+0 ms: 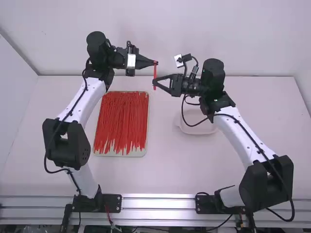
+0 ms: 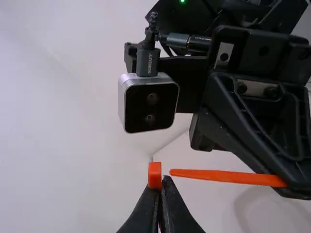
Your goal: Fasten the cable tie
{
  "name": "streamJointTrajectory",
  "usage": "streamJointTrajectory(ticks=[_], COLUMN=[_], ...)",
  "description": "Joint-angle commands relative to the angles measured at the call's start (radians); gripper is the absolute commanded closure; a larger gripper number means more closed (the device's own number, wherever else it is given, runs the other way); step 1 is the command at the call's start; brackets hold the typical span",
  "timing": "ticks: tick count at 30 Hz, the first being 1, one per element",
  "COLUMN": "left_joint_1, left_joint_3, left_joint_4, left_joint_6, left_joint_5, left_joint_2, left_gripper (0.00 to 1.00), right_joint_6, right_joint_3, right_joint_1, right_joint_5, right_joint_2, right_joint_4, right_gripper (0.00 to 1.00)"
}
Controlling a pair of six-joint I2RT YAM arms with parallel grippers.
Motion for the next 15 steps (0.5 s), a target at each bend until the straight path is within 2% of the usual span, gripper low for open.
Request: streamJointTrajectory(ticks=[1, 15], left_joint_1=[-0.009, -0.014], left_joint_3=[0.024, 0.024], left_joint_4=[0.008, -0.012], left_joint_6=[0.002, 0.013], left_joint_5=[0.022, 0.021], left_joint_2=[-0.007, -0.007], left_gripper=[0.98, 0.98], right_joint_6=[0.0, 0.0], right_joint_3=[0.022, 0.022], right_joint_1=[-0.005, -0.006], right_joint_5=[-0.002, 0.017], right_joint_2=[0.004, 0.004], right_joint_4=[0.004, 0.008], right_gripper=[1.0, 1.0])
